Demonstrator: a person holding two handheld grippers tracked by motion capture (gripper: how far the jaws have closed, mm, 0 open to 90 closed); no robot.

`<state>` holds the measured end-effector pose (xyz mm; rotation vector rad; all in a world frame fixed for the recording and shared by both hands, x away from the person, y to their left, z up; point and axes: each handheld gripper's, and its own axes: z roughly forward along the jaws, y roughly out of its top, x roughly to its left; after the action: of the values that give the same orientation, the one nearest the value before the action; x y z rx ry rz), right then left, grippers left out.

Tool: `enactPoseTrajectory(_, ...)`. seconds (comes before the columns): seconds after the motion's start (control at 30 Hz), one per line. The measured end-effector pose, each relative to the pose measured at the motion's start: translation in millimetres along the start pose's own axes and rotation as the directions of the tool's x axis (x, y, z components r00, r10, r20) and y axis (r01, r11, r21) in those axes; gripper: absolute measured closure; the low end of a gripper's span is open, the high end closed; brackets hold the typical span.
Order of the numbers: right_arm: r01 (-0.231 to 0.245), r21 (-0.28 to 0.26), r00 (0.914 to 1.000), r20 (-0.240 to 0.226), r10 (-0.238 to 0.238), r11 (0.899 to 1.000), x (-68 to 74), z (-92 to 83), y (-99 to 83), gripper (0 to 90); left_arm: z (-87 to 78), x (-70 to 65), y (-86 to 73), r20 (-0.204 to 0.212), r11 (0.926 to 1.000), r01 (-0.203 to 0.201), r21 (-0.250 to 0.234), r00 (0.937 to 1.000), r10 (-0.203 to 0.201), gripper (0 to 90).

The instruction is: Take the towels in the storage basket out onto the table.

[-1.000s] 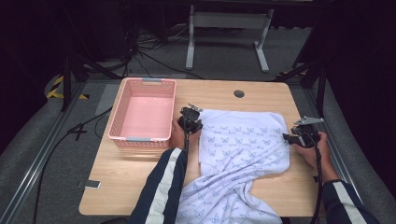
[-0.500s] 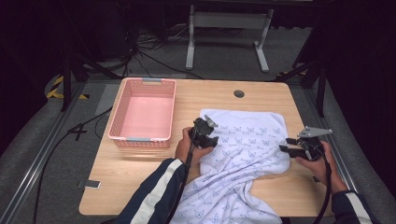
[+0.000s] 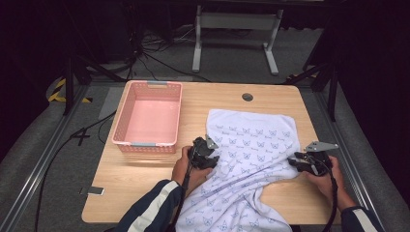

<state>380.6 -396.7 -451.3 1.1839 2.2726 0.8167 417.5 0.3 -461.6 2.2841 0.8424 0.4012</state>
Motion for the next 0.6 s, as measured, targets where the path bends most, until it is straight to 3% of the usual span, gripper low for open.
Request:
enactPoseTrajectory(0.07, -0.03, -0.003, 0.9995, 0.011, 0.03, 1.0, -9.8, 5.1, 3.6, 56.2, 7.1, 6.6, 7.0, -0.039, 0.9999, 0.009, -0.006, 0.9992, -0.009, 53.8)
enactPoseTrajectory(0.1, -0.03, -0.003, 0.9995, 0.011, 0.03, 1.0, -9.8, 5.1, 3.6, 56.2, 7.1, 6.6, 7.0, -0.039, 0.9999, 0.009, -0.006, 0.9992, -0.009, 53.9)
enactPoseTrajectory(0.13, -0.025, -0.003, 0.9986, 0.046, 0.026, 1.0, -15.1, 8.7, 6.8, 56.2, 10.5, 9.8, 10.2, -0.052, 0.9997, 0.025, -0.007, 0.9983, -0.025, 53.9)
enactPoseTrajectory(0.2, -0.03, 0.004, 0.9971, 0.07, 0.03, 1.0, -23.8, 15.2, 13.7, 56.6, 17.8, 15.9, 17.1, -0.069, 0.9986, 0.051, -0.014, 0.9963, -0.052, 54.8)
enactPoseTrajectory(0.23, -0.026, 0.007, 0.9954, 0.092, 0.025, 1.0, -27.9, 19.0, 17.4, 56.8, 20.6, 18.3, 21.2, -0.091, 0.9991, 0.041, -0.006, 0.995, -0.041, 54.7)
enactPoseTrajectory(0.27, -0.029, 0.011, 0.9941, 0.105, 0.028, 1.0, -32.9, 22.7, 21.2, 57.0, 24.3, 19.9, 24.3, -0.126, 0.9996, 0.025, -0.012, 0.9917, -0.026, 54.8)
enactPoseTrajectory(0.33, -0.04, 0.021, 0.9885, 0.147, 0.037, 0.999, -44.9, 32.9, 31.3, 57.0, 29.7, 22.8, 30.3, -0.147, 0.9995, 0.031, -0.007, 0.9886, -0.032, 55.7)
enactPoseTrajectory(0.4, -0.051, 0.026, 0.9818, 0.185, 0.045, 0.998, -51.0, 39.2, 37.8, 56.5, 38.2, 29.0, 40.8, -0.205, 0.9997, 0.021, 0.01, 0.9786, -0.018, 55.7)
enactPoseTrajectory(0.47, -0.031, 0.018, 0.9788, 0.203, 0.027, 0.999, -51.5, 42.5, 39.7, 56.2, 40.1, 30.8, 42.9, -0.206, 0.999, 0.043, 0.009, 0.9778, -0.041, 55.7)
enactPoseTrajectory(0.5, 0.003, 0.028, 0.9765, 0.216, -0.009, 1.0, -47.9, 43.0, 41.4, 54.5, 40.8, 30.3, 45.4, -0.212, 0.998, 0.061, 0.02, 0.9756, -0.055, 55.7)
enactPoseTrajectory(0.53, 0.001, 0.034, 0.9819, 0.189, -0.008, 0.999, -45.9, 39.7, 41.7, 53.0, 39.9, 29.2, 45.7, -0.208, 0.9982, 0.056, 0.023, 0.9769, -0.051, 55.1)
enactPoseTrajectory(0.57, -0.001, 0.021, 0.9854, 0.17, -0.003, 1.0, -44.0, 35.1, 41.5, 52.3, 37.3, 27.3, 45.3, -0.171, 0.9986, 0.051, 0.013, 0.9841, -0.048, 51.8)
enactPoseTrajectory(0.6, -0.001, 0.021, 0.9854, 0.17, -0.003, 1.0, -44.0, 35.1, 41.5, 52.3, 37.3, 27.3, 45.3, -0.171, 0.9986, 0.051, 0.013, 0.9841, -0.048, 50.3)
